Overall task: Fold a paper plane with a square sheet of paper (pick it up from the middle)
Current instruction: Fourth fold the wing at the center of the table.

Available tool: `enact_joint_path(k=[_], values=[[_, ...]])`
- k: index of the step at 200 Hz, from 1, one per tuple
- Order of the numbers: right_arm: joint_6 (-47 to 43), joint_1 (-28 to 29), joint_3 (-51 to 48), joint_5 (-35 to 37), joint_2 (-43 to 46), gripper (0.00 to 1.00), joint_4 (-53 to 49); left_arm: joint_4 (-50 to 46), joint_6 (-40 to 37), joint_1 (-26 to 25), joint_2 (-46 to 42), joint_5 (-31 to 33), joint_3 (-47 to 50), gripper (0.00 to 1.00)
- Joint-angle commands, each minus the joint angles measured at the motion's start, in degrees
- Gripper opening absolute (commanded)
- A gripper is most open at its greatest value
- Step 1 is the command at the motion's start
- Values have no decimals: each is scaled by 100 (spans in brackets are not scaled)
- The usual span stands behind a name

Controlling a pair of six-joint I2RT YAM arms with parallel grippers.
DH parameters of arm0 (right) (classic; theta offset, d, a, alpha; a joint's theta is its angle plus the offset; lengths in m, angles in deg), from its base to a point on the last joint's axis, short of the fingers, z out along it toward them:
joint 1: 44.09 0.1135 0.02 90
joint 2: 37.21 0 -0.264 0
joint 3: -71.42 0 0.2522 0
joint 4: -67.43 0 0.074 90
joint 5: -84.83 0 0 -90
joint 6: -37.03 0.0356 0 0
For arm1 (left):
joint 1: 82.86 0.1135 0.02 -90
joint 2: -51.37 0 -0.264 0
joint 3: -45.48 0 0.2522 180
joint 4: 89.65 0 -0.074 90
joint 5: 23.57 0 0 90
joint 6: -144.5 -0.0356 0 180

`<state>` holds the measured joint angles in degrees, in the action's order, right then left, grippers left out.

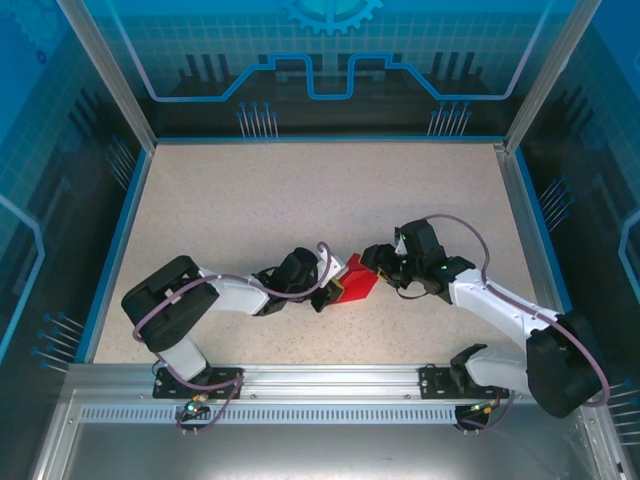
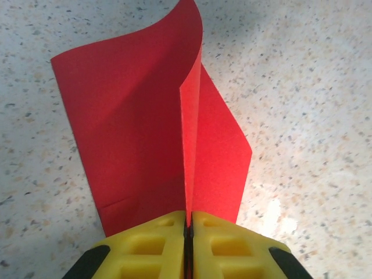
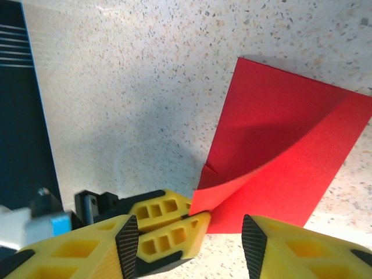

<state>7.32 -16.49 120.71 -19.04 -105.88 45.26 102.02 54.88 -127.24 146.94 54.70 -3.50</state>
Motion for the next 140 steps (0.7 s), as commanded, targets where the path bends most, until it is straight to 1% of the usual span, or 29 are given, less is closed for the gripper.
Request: enact_joint_path(k=[1,18,40,78,98,140], values=[[-542,-54,-196,33,47,53,-137,-315,741,218,-95,-639,-186,13],[-651,37,-278,-23,22,53,51,-301,1135,395,-79,-963,-220,13],[-755,192,-291,33,-185,52,169,-364,1412,454,68,-1165,-294,13],[-754,403,-251,-28,-736,50,583,-194,1901,525,231,-1294,-314,12],[-730,502,-154,50,-980,49,723,-78,2193,555,292,-1348,-309,12],[-489,598,-6,155,-1477,48,972,54,2779,641,400,-1295,-291,13]])
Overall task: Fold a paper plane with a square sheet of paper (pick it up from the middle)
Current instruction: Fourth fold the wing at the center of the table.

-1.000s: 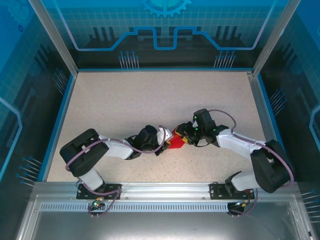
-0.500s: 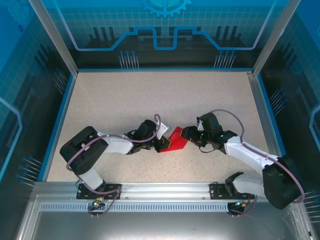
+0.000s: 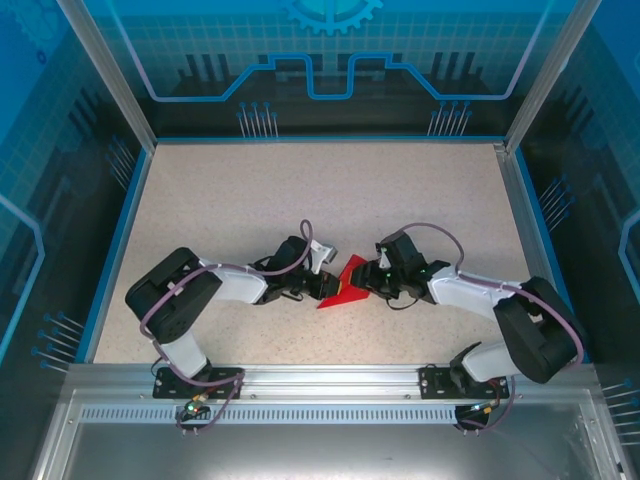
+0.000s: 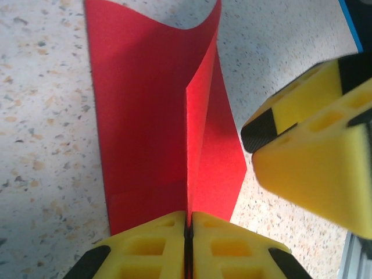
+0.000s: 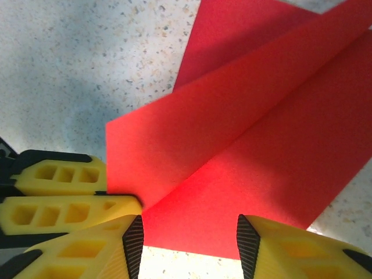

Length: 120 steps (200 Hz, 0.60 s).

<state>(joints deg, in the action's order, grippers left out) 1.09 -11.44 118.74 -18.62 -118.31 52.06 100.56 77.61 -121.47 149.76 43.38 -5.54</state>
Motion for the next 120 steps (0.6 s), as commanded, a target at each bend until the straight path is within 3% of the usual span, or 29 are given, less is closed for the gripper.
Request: enact_joint_path(k=[1,120], values=[[141,97,193,118,-250,48,301,203,517,64,123,-159,-88,13],[646,177,458,142,-911,48,558,202,1138,251,331,-612,-183,15]])
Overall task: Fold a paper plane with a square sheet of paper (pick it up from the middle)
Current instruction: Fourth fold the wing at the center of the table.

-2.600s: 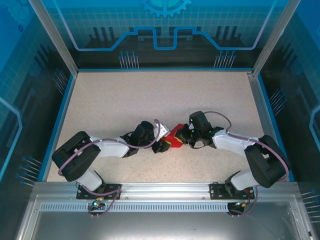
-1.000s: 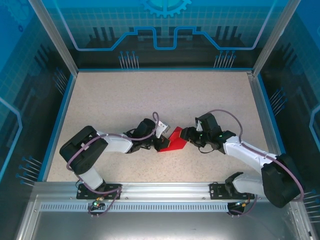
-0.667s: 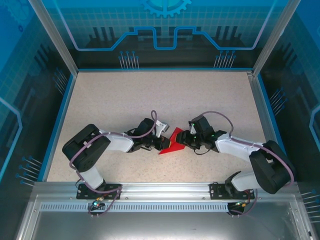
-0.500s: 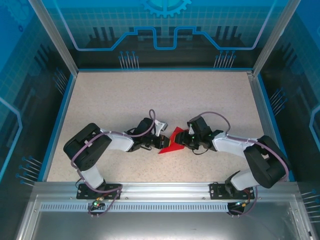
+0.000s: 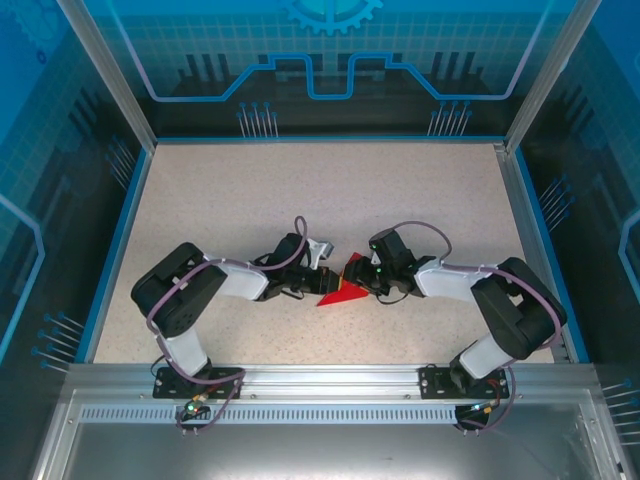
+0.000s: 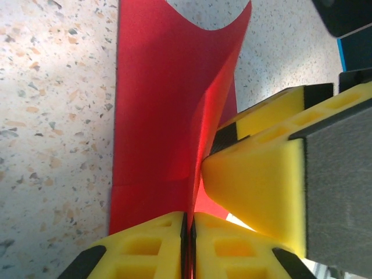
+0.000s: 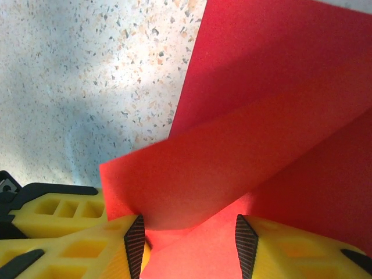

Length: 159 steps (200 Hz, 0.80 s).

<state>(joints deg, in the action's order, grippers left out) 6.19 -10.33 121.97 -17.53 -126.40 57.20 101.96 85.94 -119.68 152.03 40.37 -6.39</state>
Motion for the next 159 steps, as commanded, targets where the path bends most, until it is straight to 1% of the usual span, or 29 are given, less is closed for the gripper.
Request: enact_joint_path(k=[1,28,61,93,123,144,159], values=[[138,68,139,28,-101,48,39,68,316,71,103,-311,-91,15],[-87,25,225,-141,78,48,-51,323,663,79,-72,-215,149,13],[-402,22,360,-218,494,48,-498,718,1023,61,-432,349,599,12],[-447,-14,311,-12,770,49,-840,496,820,-24,-964,1080,883,11],[-474,30,446,-49,645,49,-864,413,721,-62,-1484,1836,1180,10],[-467,39,537,-56,586,49,-828,455,650,-74,-1739,2147,1270,10],[-477,51,589,-51,607,49,-855,223,554,-86,-1962,2464,1288,9]])
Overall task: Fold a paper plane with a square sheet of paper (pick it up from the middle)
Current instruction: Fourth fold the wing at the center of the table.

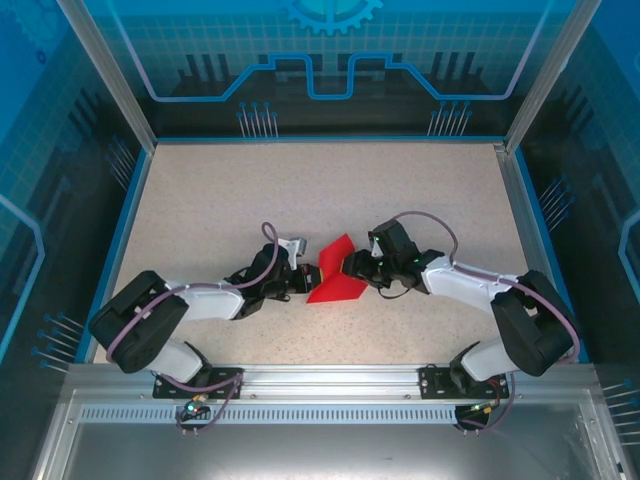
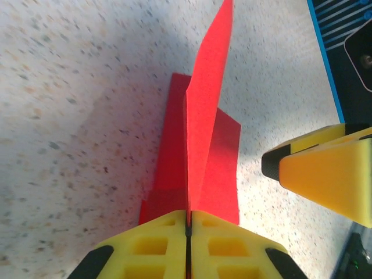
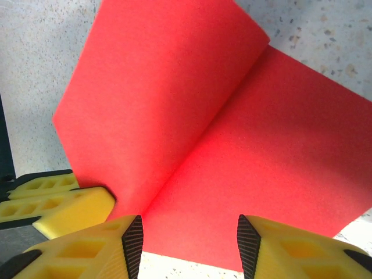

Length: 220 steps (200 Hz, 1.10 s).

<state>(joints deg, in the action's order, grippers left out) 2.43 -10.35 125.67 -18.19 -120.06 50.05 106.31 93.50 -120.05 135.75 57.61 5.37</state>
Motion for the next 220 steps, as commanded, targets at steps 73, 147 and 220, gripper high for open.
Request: enact_joint_path(k=[73,147,220], values=[[-126,52,377,401,334,51,-590,-813,-700,-49,-1800,1270,175,9],[-246,1,321,1283,1306,54,-1450,75,-1417,-312,-234,1195,-354,9],[-164,-43,41,1255,1527,56,-1405,100,-1917,-976,564,1805,-768,9]])
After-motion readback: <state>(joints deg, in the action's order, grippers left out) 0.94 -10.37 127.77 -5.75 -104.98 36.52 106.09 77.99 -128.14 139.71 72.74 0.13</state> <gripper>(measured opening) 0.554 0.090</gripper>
